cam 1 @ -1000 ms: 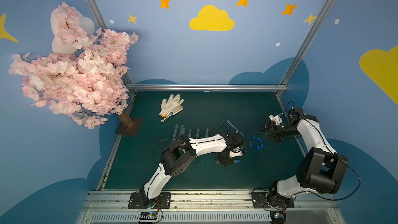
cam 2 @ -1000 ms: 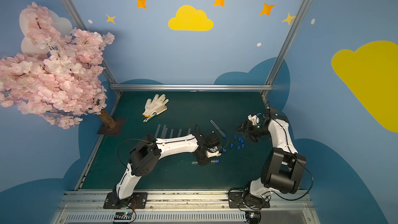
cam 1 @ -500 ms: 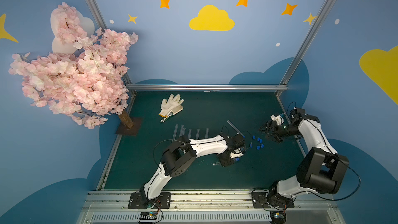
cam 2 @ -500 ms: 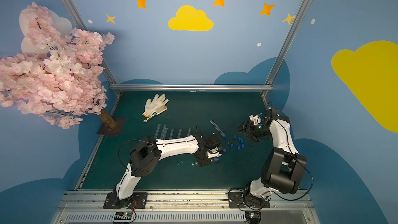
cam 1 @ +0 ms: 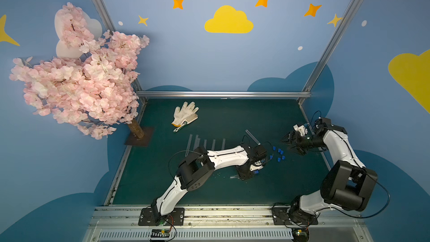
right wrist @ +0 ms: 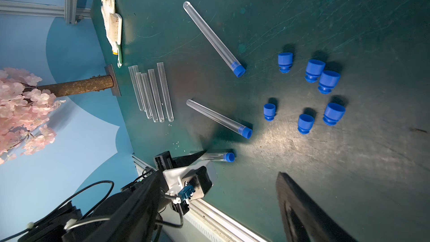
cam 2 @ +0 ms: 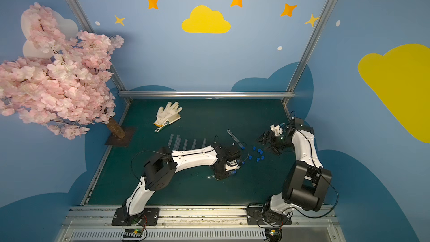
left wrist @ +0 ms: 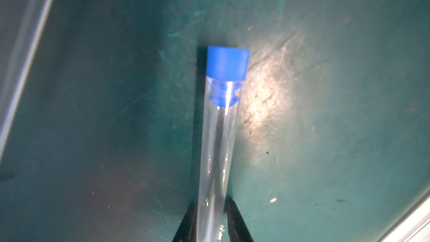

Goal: Remove stoppers from test tubes
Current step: Pick up the test tube at the center of the board.

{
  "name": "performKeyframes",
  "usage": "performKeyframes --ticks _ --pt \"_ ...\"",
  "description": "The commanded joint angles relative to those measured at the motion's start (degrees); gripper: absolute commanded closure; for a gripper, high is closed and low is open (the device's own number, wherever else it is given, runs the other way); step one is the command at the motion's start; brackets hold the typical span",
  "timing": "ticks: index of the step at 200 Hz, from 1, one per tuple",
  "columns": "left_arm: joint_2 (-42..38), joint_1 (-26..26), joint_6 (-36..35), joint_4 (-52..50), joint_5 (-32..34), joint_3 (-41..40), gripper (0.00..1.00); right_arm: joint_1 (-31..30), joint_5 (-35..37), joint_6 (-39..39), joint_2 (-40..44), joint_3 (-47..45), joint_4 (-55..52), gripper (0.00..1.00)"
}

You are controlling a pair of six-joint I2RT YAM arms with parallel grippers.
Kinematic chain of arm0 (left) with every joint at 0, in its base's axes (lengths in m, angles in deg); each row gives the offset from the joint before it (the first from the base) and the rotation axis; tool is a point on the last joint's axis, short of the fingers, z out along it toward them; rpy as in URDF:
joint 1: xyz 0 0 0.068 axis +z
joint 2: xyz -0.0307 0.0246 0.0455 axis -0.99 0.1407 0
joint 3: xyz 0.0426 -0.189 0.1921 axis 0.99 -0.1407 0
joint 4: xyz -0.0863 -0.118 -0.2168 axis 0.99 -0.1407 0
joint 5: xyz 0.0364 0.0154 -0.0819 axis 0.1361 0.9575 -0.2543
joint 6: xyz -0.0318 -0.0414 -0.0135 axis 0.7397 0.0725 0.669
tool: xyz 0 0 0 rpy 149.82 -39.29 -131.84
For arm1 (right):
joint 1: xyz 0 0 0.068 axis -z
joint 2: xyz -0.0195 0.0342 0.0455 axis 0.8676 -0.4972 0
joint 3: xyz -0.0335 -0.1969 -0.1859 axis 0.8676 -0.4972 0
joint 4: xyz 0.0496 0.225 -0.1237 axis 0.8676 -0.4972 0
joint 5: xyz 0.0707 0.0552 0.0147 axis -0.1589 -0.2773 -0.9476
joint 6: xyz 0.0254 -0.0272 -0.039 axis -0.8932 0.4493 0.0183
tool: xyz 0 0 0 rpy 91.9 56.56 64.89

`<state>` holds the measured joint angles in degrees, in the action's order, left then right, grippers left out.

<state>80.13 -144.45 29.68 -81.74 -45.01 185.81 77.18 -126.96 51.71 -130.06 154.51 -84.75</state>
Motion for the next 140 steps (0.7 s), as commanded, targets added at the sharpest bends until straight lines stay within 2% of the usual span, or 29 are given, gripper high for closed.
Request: performKeyframes --ticks 1,35,66,95,140 --pt "5.71 -0.67 -0.39 7.05 -1.75 -1.13 0.78 0.48 -1.13 0.93 1.39 -0.36 -0.56 0.21" --pt "4.67 -0.69 0.21 7.06 -1.65 -1.79 0.84 0.67 -1.34 0.59 1.43 -0.42 -0.44 0.21" --pt "1.62 0.01 2.20 7.75 -3.56 -3.84 0.95 0.67 -1.77 0.58 1.44 -0.28 -0.41 0.21" --pt "-5.14 2.13 5.51 10.77 -6.17 -9.38 0.97 0.68 -2.09 0.64 1.54 -0.37 -0.45 0.21" --pt "-16.75 4.58 7.84 10.31 -5.61 -14.92 0.97 0.00 -3.47 0.32 1.00 -0.84 0.07 0.22"
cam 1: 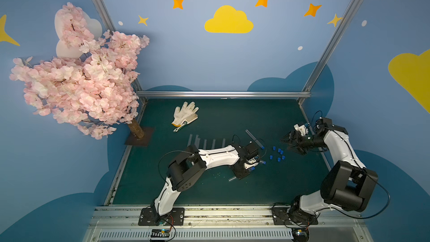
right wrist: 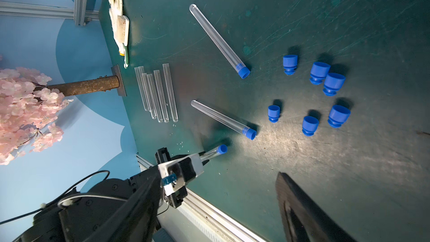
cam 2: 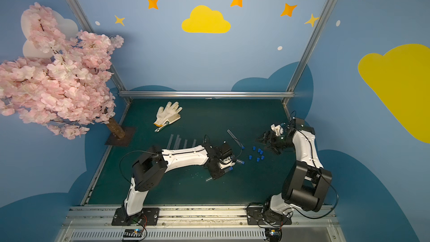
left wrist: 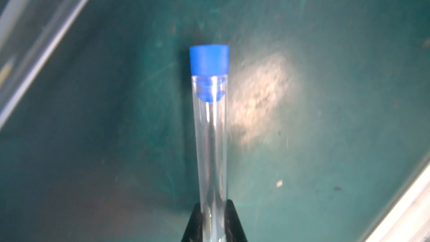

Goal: Remove stoppers from test tubes
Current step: Pick up the test tube at the center of the board, then open the stopper on the test tube.

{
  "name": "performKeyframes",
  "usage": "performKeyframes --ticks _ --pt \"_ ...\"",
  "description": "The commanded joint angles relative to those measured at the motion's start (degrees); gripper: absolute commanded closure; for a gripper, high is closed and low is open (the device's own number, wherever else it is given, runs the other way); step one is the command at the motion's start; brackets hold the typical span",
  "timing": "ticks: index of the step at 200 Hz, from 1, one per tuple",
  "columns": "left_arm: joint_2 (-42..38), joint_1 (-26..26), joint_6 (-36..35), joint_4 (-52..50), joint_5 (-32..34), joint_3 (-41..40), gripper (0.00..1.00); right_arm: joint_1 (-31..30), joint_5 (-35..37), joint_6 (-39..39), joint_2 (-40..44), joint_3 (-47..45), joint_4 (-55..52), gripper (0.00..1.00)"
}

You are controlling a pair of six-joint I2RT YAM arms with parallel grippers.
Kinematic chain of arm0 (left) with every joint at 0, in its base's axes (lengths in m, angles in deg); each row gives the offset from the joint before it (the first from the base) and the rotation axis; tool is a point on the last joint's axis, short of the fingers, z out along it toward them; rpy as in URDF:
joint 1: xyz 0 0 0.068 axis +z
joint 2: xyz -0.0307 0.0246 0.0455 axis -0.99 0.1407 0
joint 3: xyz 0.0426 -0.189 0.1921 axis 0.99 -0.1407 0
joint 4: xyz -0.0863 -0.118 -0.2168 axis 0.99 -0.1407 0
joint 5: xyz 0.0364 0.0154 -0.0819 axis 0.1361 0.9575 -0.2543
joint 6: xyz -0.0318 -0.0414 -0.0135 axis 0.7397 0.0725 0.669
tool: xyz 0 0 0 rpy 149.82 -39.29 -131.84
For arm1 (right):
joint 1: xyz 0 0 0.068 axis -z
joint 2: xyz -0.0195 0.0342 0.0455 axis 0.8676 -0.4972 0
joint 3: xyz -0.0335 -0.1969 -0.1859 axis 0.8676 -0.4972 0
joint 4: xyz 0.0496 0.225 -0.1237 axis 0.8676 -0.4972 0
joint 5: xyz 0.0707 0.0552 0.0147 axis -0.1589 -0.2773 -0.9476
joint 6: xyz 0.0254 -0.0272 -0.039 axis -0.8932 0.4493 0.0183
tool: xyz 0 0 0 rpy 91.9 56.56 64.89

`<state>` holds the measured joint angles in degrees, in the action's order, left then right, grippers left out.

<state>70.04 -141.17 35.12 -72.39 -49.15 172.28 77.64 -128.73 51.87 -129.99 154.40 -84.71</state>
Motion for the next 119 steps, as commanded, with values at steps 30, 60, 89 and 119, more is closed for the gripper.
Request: performKeyframes --ticks 30,60,89,119 --pt "-13.69 4.03 4.72 1.13 -2.00 -4.42 0.97 -2.44 -3.03 0.16 0.38 -0.53 0.09 0.22" --pt "-19.35 6.97 6.53 1.48 -2.38 -6.21 0.97 -7.30 -6.25 1.57 -3.04 0.68 -1.34 0.23" --pt "-22.40 9.01 7.09 0.62 -1.22 -6.60 0.97 -11.44 -8.11 1.76 -3.27 0.63 -1.46 0.23" --pt "-24.84 10.72 7.60 1.12 -1.90 -7.53 0.97 -15.12 -12.05 4.63 -5.05 1.11 -3.42 0.24"
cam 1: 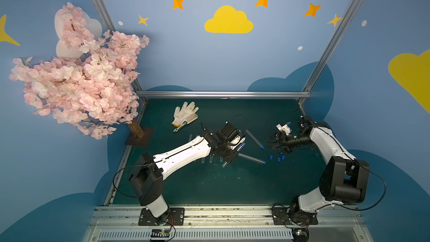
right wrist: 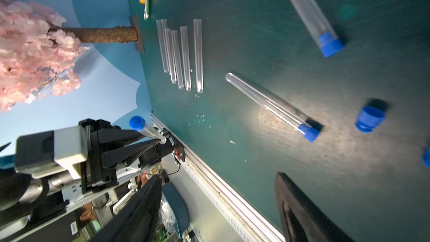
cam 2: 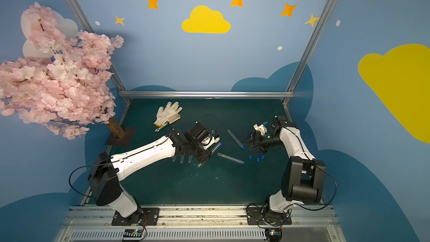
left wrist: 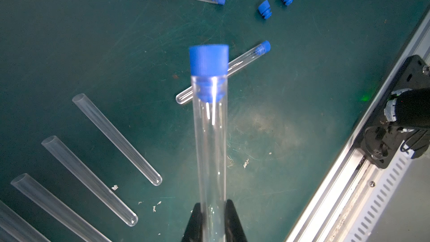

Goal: Remove stoppers from test tubes
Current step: Open the stopper on the test tube.

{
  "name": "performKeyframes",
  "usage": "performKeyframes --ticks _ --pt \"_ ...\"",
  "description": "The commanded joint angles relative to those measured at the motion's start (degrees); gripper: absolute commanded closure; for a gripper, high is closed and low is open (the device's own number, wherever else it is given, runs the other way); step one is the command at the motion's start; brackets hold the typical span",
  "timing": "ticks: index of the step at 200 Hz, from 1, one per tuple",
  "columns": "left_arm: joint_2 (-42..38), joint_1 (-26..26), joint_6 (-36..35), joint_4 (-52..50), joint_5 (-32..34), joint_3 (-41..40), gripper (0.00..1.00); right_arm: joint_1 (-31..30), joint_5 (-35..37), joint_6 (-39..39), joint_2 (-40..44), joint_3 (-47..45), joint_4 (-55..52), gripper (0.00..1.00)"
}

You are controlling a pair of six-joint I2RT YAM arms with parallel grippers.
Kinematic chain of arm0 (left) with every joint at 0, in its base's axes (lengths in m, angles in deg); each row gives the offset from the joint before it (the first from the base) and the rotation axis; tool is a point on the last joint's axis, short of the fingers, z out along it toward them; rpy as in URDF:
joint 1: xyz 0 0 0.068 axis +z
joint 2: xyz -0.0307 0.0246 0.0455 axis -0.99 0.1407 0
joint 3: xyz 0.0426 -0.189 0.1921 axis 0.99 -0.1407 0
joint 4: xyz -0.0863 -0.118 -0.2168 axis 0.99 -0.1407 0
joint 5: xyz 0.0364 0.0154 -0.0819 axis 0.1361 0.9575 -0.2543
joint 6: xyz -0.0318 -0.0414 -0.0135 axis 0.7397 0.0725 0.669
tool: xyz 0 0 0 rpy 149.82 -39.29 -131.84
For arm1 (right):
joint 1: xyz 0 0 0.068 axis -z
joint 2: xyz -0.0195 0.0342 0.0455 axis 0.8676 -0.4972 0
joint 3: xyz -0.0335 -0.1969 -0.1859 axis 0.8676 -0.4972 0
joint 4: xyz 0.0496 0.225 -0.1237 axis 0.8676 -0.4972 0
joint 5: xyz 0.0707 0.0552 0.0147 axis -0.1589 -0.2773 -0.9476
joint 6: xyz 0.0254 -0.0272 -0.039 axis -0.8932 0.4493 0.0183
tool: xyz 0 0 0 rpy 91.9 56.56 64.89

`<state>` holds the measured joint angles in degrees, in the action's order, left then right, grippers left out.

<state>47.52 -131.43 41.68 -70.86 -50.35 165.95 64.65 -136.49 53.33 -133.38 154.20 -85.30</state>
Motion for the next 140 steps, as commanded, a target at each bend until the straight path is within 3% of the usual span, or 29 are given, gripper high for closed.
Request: performKeyframes --ticks 1,79,140 --pt "-2.39 0.94 1.01 -0.41 -0.75 -1.21 0.97 -2.21 -4.33 3.26 -1.70 1.33 -2.91 0.24" --pt "-4.35 1.80 0.86 -0.02 -3.72 -1.49 0.97 -11.94 -12.07 3.92 -3.49 1.76 0.67 0.28" --pt "-3.85 1.81 0.10 -0.71 -5.90 -1.31 0.97 -17.56 -11.75 2.05 -5.24 5.97 3.29 0.35"
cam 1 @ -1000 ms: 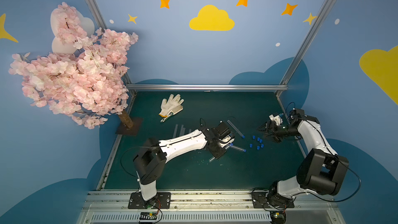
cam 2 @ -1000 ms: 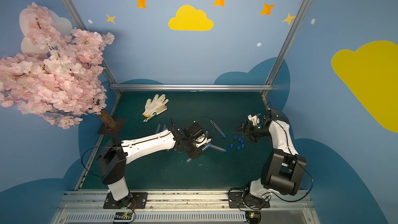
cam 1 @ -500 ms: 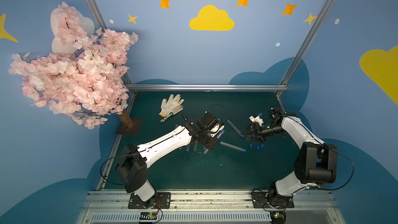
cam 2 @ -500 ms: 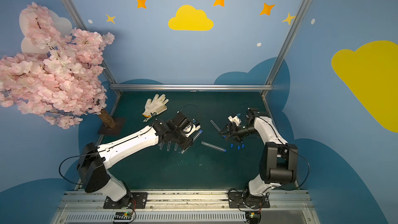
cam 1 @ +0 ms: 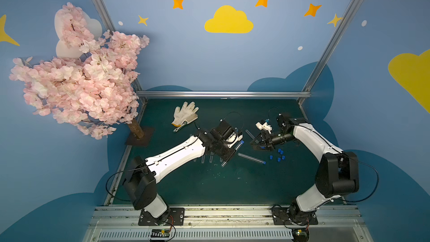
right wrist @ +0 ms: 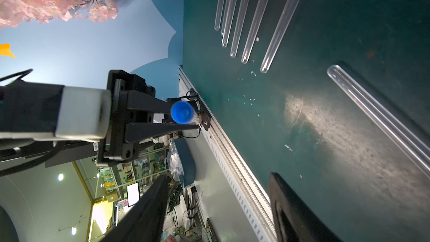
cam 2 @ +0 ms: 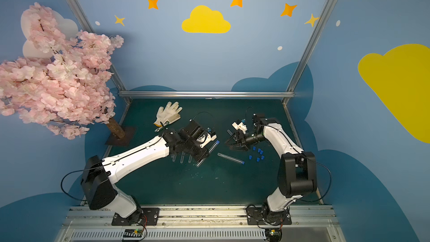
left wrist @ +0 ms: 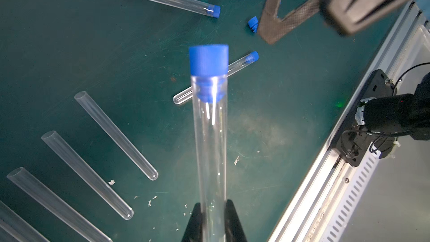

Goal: Remove stoppers from test tubes
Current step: Open the stopper on the test tube.

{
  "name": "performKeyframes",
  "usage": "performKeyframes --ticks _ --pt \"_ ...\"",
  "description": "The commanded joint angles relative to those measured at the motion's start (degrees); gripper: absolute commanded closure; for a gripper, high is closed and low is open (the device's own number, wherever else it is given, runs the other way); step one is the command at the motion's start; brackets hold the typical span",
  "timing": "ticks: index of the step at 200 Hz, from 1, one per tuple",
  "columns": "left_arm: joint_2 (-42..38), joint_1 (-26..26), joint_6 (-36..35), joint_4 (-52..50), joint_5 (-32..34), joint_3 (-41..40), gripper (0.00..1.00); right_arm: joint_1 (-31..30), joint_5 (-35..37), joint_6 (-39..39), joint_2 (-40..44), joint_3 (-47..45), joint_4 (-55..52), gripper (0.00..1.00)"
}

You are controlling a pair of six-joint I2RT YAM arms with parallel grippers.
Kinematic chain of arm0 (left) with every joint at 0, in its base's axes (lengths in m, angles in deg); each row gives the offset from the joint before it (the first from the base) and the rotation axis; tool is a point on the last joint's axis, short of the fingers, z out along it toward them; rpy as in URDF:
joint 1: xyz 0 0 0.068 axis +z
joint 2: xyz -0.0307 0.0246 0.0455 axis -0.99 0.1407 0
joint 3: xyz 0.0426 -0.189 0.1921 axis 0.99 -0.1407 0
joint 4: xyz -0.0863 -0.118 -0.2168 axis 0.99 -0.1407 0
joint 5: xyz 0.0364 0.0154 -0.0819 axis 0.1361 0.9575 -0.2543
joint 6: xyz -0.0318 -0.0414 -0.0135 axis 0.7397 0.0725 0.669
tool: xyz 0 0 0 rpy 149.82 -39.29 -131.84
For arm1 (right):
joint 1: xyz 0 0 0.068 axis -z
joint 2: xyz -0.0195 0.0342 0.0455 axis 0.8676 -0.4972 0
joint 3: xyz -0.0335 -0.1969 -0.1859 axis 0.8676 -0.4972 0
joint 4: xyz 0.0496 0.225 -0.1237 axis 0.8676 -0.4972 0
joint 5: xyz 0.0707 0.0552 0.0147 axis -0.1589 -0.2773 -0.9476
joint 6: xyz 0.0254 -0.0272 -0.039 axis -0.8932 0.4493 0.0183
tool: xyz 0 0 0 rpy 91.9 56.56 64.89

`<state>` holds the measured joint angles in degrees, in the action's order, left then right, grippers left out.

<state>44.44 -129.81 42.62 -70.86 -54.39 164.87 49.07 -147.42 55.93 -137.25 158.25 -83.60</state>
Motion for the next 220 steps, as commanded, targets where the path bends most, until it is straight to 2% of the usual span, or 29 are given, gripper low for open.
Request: performKeyframes --ticks 1,57,100,220 --pt "-0.78 0.14 -0.85 -0.73 -1.85 -0.28 0.97 -2.07 -0.77 -0.65 -1.37 1.99 1.61 0.35" --pt "-0.06 0.00 -1.46 -0.71 -3.43 0.02 0.97 -4.64 0.02 -2.32 -2.96 4.37 3.04 0.50" --pt "0.55 -0.25 -1.59 -0.49 -3.99 0.02 0.97 -5.67 -0.03 -1.83 -3.44 5.33 2.71 0.68" --pt "0.86 -0.43 -1.97 -1.11 -4.63 0.33 0.97 -7.38 0.67 -2.24 -4.03 6.13 3.08 0.82"
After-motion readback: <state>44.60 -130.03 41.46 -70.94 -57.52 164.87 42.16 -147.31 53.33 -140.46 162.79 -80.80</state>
